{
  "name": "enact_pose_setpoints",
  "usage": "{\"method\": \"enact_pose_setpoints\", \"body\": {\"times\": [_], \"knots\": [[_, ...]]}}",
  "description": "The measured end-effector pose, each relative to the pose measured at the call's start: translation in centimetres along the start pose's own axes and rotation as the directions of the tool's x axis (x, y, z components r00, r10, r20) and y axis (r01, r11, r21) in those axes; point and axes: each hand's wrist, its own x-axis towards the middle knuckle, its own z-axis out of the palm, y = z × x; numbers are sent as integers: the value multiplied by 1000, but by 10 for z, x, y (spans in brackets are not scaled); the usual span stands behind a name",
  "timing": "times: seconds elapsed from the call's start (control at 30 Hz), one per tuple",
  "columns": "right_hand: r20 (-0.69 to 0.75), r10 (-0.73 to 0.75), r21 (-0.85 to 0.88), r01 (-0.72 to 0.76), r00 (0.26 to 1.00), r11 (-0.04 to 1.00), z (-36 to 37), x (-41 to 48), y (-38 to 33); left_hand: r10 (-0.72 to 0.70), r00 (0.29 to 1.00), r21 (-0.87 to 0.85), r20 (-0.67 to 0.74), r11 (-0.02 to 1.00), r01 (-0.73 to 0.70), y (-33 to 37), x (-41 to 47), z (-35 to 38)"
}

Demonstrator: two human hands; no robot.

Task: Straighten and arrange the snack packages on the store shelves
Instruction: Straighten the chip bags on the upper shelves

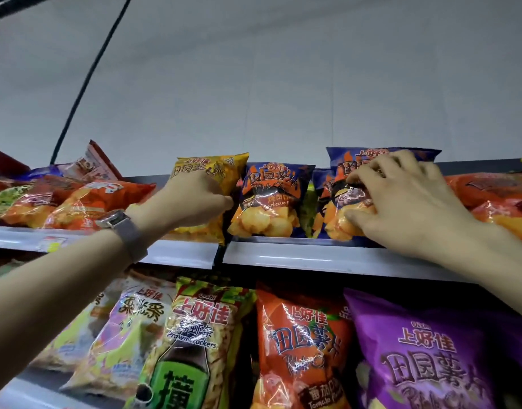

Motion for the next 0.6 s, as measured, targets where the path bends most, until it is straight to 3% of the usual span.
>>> {"method": "enact_pose_setpoints", "body": {"times": [0.1,0.23,0.37,0.6], "knots": [[-37,19,10,-18,999,1000,-10,0,-32,67,998,-21,20,998,-67,-9,1,-4],[0,22,195,-22,1000,981,-22,9,-97,133,991,-35,7,991,-132,-41,0,-21],[62,16,262,-32,998,964,-22,33,-169,116,993,-32,15,993,-115,-90,-6,-48],[164,160,442,-218,973,870,-5,71,-268,64,990,64,124,995,-72,-176,-10,-76]]}}
